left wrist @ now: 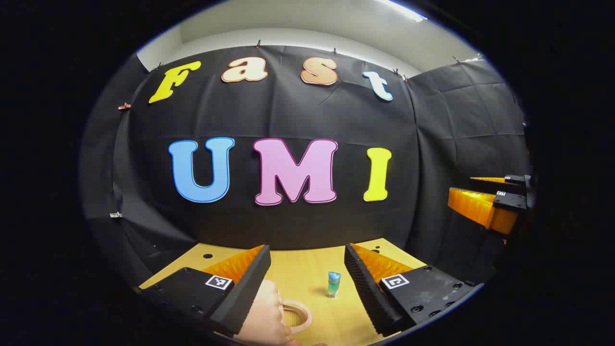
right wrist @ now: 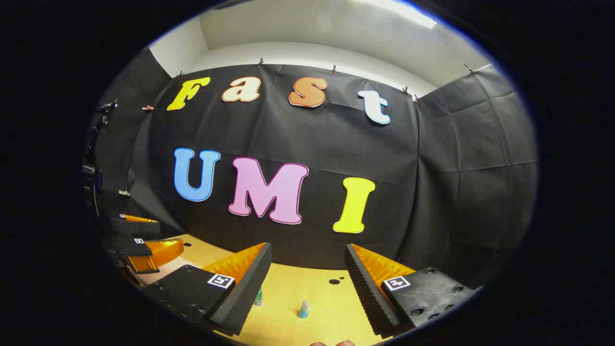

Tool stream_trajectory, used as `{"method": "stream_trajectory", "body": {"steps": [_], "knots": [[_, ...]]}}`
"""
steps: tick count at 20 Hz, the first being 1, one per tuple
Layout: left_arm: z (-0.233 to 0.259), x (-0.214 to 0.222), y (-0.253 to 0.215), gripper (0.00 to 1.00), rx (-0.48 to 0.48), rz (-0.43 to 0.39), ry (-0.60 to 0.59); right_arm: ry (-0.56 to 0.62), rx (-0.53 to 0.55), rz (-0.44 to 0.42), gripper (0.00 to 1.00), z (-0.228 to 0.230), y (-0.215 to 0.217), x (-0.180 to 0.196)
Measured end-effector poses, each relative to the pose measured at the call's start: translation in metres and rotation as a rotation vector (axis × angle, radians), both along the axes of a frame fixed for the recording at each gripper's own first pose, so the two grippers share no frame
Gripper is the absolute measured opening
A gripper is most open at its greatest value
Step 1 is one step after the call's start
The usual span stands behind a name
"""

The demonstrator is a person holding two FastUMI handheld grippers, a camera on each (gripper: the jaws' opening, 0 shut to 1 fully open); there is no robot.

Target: First open the suitcase, pack the skin care products into it, and then close the suitcase.

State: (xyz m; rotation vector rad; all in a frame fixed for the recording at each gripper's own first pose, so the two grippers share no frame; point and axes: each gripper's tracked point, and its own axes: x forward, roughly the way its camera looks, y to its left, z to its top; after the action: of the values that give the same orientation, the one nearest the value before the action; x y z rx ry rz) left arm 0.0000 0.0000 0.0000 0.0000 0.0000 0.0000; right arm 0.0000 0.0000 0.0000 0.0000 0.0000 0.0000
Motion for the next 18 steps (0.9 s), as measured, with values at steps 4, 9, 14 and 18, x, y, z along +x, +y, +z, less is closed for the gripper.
{"method": "stream_trajectory", "body": {"steps": [4,9,14,18], "knots": [[-0.003,0.001,-0.004,0.97,0.023,0.010,0.000,0.018,-0.001,0.005,0.96,-0.003,-0.006,0.001],[-0.019,0.001,-0.008,0.97,-0.010,-0.004,0.040,0.024,0.015,0.012,0.96,-0.003,-0.001,0.008],[-0.041,-0.001,0.005,0.97,-0.067,0.017,0.105,0.011,-0.004,0.022,0.96,-0.001,0.001,0.005],[-0.066,0.001,0.000,0.97,-0.114,0.001,0.190,0.020,-0.001,0.019,0.96,-0.005,0.001,0.004]]}}
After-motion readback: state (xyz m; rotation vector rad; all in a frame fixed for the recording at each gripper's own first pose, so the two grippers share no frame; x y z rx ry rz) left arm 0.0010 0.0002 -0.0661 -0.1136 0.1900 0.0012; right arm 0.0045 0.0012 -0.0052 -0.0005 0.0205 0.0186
